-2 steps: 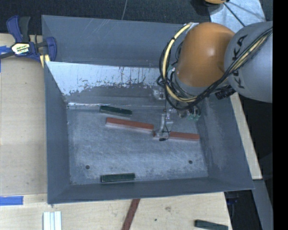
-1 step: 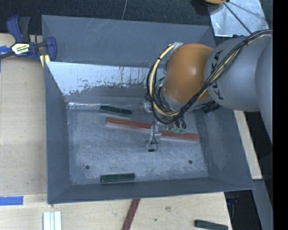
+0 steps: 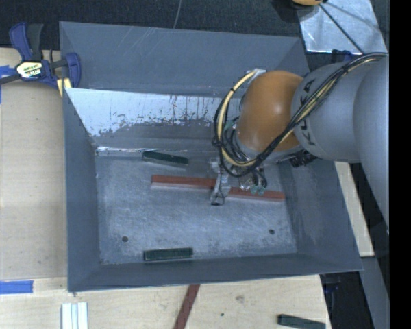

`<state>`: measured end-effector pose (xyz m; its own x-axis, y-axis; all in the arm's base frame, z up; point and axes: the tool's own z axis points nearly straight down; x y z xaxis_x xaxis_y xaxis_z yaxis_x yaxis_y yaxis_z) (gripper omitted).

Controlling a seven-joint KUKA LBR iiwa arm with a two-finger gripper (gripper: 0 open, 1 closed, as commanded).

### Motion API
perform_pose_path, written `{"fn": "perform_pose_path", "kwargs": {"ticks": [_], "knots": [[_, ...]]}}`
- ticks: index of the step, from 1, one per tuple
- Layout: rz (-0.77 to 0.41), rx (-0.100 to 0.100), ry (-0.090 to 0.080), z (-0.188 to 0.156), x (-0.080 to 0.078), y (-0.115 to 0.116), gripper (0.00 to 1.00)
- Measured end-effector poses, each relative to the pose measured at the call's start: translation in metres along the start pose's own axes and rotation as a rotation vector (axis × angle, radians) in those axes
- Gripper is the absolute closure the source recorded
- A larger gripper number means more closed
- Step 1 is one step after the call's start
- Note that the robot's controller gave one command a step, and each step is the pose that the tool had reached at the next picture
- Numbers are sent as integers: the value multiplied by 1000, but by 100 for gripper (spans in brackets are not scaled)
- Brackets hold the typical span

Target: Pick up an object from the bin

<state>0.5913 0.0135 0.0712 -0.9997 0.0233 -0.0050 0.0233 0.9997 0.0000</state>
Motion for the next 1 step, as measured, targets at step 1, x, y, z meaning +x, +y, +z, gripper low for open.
{"fn": "perform_pose_path", "kwargs": {"ticks": [1], "knots": [[0,0,0,0,0,0,100]]}}
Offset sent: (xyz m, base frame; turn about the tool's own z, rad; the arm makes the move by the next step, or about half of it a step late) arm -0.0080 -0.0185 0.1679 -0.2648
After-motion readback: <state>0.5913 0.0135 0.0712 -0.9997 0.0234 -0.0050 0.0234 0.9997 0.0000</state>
